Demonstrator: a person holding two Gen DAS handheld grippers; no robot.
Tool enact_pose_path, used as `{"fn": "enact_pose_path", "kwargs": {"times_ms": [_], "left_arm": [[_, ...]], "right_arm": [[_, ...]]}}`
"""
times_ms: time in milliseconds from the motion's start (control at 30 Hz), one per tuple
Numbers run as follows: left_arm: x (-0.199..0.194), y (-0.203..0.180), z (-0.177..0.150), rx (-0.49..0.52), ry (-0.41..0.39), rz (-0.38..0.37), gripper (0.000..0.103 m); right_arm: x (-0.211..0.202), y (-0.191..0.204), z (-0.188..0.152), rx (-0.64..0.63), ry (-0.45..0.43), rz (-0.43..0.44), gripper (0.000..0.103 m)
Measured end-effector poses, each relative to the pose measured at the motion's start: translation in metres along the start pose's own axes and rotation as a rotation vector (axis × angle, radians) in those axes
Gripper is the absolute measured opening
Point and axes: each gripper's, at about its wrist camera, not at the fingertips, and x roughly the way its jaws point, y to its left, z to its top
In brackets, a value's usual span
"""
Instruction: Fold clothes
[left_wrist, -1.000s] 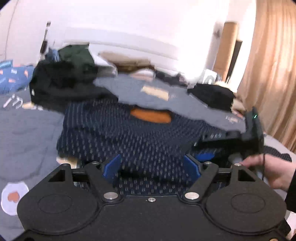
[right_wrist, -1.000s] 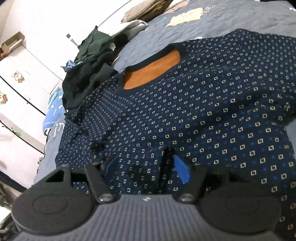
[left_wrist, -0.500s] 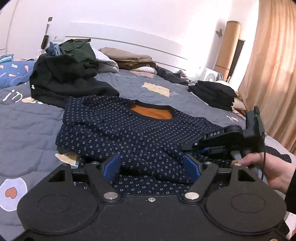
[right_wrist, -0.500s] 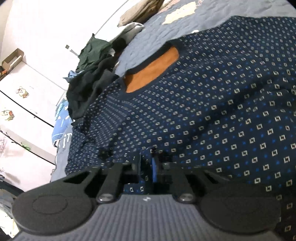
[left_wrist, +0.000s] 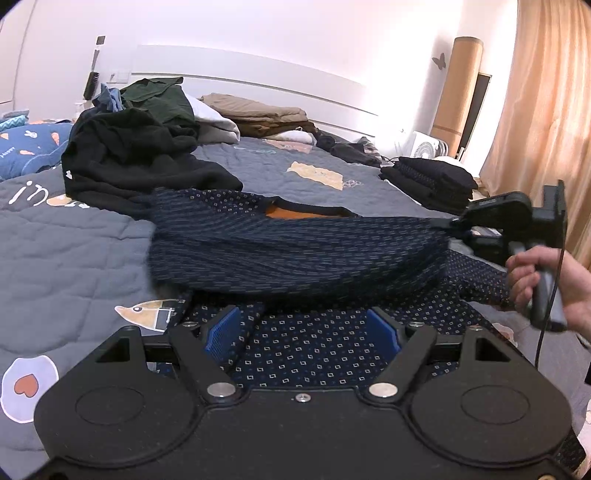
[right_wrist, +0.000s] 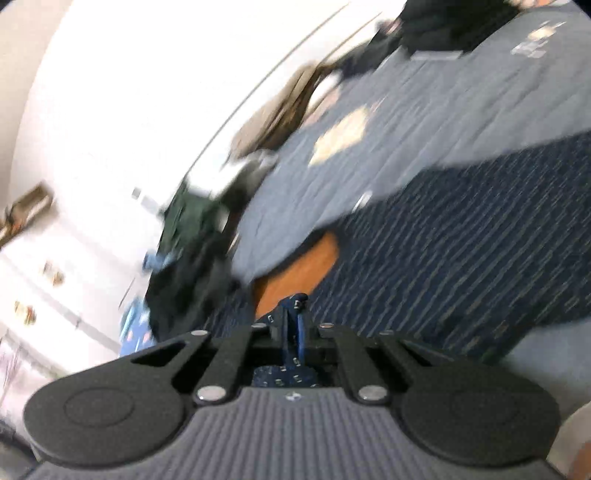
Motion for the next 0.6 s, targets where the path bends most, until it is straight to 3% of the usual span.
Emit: {"fn": "enact_pose_path", "kwargs": {"times_ms": [200, 367, 500, 600], "left_arm": [[0.003, 0.001, -0.001, 0.005, 0.01, 0.013, 0.075], [0.005, 0.0, -0.003, 0.019, 0.021, 0.033, 0.075], [0.004, 0.004, 0.001, 0.052, 0.006, 0.078, 0.075], [0.004, 0.014, 0.006, 0.082, -0.019, 0.129, 0.074]], "right_arm": [[-0.018, -0.037, 0.023, 0.026, -0.11, -0.13, 0.005], [-0.01, -0.051, 0.017, -0.021, -0.119, -0.234, 0.01], [-0.004, -0.042, 0.014, -0.039, -0.03, -0.199, 0.016], [-0.002, -0.023, 0.007, -0.093, 0.01, -0.159, 0.027]]}}
